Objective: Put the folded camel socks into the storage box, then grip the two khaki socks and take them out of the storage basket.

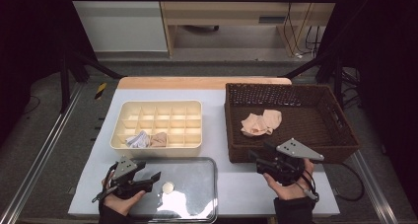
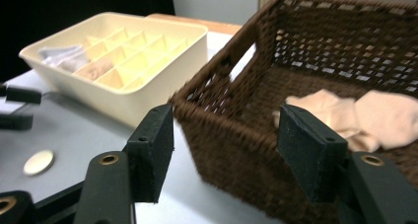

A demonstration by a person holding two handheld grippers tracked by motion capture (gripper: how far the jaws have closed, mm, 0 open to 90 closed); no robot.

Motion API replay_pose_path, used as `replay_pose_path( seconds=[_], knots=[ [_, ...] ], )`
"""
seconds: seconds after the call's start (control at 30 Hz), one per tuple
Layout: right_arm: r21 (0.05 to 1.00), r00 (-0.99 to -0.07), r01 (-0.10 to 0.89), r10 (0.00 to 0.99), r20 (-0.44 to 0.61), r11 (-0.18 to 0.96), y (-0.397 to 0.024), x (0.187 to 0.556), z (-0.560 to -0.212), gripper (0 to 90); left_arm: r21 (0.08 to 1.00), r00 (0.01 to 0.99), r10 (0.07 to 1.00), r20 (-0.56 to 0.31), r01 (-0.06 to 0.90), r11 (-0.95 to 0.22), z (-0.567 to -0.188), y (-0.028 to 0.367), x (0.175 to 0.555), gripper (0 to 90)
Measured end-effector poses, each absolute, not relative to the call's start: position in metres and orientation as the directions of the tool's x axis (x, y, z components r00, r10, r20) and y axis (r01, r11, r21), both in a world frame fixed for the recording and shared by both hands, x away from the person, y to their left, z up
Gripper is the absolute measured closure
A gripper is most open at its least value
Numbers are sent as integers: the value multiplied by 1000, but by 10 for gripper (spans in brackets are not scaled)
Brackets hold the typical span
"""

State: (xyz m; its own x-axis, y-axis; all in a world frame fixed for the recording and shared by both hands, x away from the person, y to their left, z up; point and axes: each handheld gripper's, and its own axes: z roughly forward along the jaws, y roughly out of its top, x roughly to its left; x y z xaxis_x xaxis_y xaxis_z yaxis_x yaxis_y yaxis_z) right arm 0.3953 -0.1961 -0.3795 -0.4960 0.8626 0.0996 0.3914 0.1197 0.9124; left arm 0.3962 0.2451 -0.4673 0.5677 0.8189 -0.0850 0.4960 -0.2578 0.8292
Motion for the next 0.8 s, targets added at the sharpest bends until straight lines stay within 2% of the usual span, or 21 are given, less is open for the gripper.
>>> replay_pose_path(
  seconds=[0.43, 0.8],
  knots=[
    [916, -419, 387, 905, 75, 103, -207, 436, -353, 385, 813, 560, 824, -83, 516, -269, -476, 243, 396, 282],
    [900, -360, 421, 932, 52, 113, -211, 487, -328, 384, 808, 564, 822, -82, 520, -277, -478, 242, 396, 282]
  ],
)
